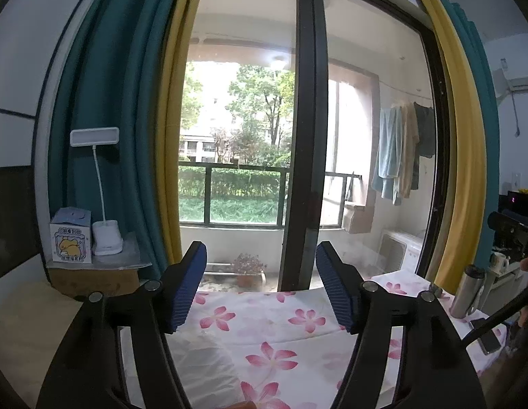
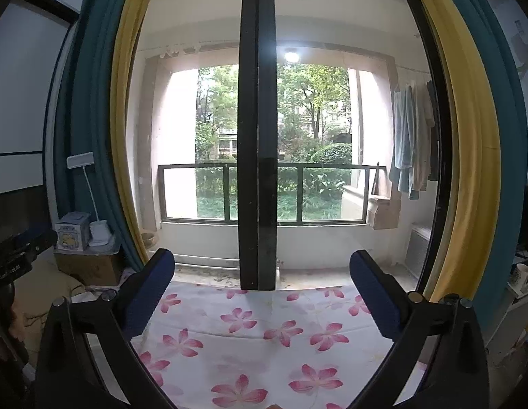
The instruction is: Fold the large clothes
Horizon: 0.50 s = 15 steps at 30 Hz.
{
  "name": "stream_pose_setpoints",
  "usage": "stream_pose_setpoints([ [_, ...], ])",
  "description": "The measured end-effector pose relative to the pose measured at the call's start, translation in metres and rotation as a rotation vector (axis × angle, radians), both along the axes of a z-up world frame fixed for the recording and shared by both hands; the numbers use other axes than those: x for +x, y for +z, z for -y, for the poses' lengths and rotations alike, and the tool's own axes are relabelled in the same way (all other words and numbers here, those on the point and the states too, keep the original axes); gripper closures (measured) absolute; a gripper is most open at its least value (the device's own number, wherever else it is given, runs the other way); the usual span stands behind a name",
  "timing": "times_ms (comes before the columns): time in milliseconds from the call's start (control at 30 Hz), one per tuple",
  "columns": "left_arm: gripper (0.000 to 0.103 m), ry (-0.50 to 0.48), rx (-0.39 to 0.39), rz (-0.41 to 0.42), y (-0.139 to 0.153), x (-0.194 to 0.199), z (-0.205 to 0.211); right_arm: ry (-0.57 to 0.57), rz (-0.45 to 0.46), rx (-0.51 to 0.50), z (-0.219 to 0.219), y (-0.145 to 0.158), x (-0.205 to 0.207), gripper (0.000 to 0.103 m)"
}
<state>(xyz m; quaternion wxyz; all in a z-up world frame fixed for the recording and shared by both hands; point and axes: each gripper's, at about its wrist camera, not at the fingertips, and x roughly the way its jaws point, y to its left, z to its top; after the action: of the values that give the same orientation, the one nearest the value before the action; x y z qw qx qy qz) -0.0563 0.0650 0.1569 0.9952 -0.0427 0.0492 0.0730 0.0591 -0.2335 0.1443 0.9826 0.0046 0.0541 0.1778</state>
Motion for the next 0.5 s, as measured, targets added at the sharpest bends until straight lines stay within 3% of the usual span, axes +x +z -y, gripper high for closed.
stream_pose_setpoints([
  [500, 0.032, 0.003, -0.027, -0.042, -0.01, 0.005, -0.003, 0.007, -0.066, -0.015, -0.002, -0.015, 0.012, 0.001],
])
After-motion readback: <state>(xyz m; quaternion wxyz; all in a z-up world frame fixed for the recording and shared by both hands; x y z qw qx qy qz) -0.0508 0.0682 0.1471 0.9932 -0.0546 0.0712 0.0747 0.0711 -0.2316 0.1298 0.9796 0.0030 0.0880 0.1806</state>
